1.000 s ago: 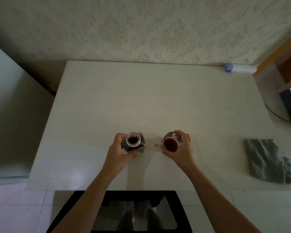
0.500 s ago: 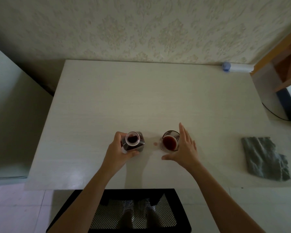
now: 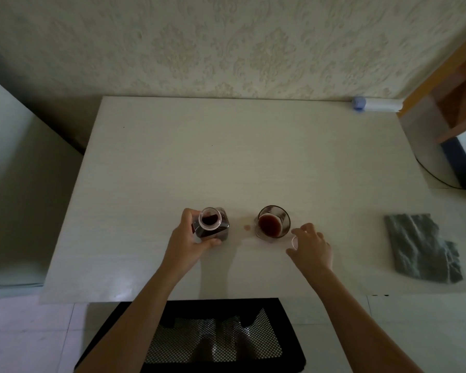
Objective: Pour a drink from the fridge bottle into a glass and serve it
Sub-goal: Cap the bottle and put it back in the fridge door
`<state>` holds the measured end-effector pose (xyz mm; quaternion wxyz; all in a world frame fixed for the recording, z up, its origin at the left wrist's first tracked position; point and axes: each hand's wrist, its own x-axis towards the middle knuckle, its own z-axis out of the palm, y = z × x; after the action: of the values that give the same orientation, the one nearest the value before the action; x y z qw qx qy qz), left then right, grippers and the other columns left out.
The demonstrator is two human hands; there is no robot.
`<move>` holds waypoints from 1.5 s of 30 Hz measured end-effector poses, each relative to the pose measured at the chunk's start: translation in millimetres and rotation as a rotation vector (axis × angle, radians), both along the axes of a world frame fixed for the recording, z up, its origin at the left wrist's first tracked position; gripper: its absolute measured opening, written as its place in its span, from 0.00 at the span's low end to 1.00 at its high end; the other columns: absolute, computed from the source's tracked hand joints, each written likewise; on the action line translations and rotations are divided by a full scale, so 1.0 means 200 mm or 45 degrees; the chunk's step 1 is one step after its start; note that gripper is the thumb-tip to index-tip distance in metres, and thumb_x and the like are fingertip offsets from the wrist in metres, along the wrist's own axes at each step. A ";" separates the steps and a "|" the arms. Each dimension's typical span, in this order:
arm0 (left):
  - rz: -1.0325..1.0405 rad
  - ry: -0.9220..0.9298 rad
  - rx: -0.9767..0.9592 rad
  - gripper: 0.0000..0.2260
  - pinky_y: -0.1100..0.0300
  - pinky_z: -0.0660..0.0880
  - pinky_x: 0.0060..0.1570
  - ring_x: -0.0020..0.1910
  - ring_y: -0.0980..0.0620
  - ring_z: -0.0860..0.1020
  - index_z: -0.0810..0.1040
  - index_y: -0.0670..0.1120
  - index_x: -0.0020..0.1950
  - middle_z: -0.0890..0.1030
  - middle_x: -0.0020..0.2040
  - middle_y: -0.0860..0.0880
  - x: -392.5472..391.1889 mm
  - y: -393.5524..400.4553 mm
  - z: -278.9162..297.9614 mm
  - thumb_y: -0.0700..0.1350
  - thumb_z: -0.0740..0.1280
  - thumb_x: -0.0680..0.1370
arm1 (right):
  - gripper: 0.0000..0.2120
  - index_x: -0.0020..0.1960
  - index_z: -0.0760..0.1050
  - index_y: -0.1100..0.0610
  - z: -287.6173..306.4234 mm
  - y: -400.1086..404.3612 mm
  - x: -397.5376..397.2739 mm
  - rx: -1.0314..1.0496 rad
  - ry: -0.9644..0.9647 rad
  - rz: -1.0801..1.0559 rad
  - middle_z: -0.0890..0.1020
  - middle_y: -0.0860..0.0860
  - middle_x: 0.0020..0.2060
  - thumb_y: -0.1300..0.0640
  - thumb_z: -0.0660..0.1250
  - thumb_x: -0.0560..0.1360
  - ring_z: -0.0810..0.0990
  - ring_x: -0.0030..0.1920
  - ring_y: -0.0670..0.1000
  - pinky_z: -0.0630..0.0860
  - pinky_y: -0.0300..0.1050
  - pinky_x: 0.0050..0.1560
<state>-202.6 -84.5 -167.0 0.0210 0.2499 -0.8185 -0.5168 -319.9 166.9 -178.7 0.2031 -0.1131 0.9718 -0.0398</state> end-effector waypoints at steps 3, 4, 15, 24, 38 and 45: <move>-0.001 0.011 0.016 0.26 0.68 0.70 0.43 0.50 0.66 0.76 0.67 0.53 0.53 0.78 0.51 0.61 0.00 0.00 -0.01 0.43 0.80 0.65 | 0.12 0.56 0.74 0.51 -0.02 0.01 0.01 -0.025 0.001 -0.001 0.72 0.50 0.57 0.56 0.67 0.73 0.75 0.52 0.53 0.74 0.45 0.44; -0.001 0.013 0.019 0.26 0.68 0.70 0.43 0.50 0.65 0.76 0.68 0.52 0.54 0.78 0.51 0.61 0.00 0.00 -0.01 0.43 0.80 0.64 | 0.12 0.56 0.75 0.51 -0.03 0.02 0.02 -0.038 0.009 -0.004 0.72 0.50 0.56 0.57 0.66 0.73 0.76 0.51 0.53 0.73 0.44 0.42; 0.161 0.069 0.200 0.24 0.57 0.75 0.51 0.48 0.61 0.78 0.72 0.55 0.49 0.79 0.46 0.65 0.00 0.03 0.02 0.42 0.78 0.60 | 0.13 0.51 0.75 0.54 0.18 -0.01 -0.10 -0.456 0.309 -0.233 0.79 0.54 0.46 0.63 0.68 0.67 0.78 0.44 0.57 0.67 0.43 0.40; 0.213 0.147 0.110 0.27 0.51 0.76 0.54 0.50 0.58 0.79 0.75 0.52 0.55 0.81 0.50 0.60 0.01 0.02 0.12 0.48 0.78 0.58 | 0.13 0.46 0.75 0.54 0.61 -0.37 -0.07 -1.487 0.026 -0.091 0.81 0.48 0.50 0.64 0.75 0.66 0.81 0.49 0.49 0.78 0.44 0.50; 0.073 0.243 -0.178 0.27 0.63 0.77 0.50 0.49 0.65 0.79 0.73 0.63 0.55 0.80 0.48 0.68 0.02 -0.01 0.35 0.53 0.80 0.60 | 0.16 0.55 0.79 0.47 0.74 -0.57 0.08 -1.489 -0.274 0.217 0.81 0.41 0.56 0.54 0.75 0.68 0.73 0.64 0.43 0.68 0.50 0.67; 0.096 0.239 -0.084 0.28 0.52 0.78 0.52 0.50 0.61 0.80 0.76 0.59 0.57 0.82 0.50 0.62 0.04 -0.01 0.38 0.59 0.77 0.58 | 0.17 0.55 0.81 0.49 0.75 -0.55 0.07 -1.500 -0.224 0.271 0.81 0.40 0.55 0.52 0.74 0.66 0.72 0.64 0.43 0.68 0.41 0.64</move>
<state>-194.3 -87.4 -91.1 0.1253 0.2304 -0.8196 -0.5094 -304.9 56.6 -27.7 0.1887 -0.2996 0.7491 -0.5599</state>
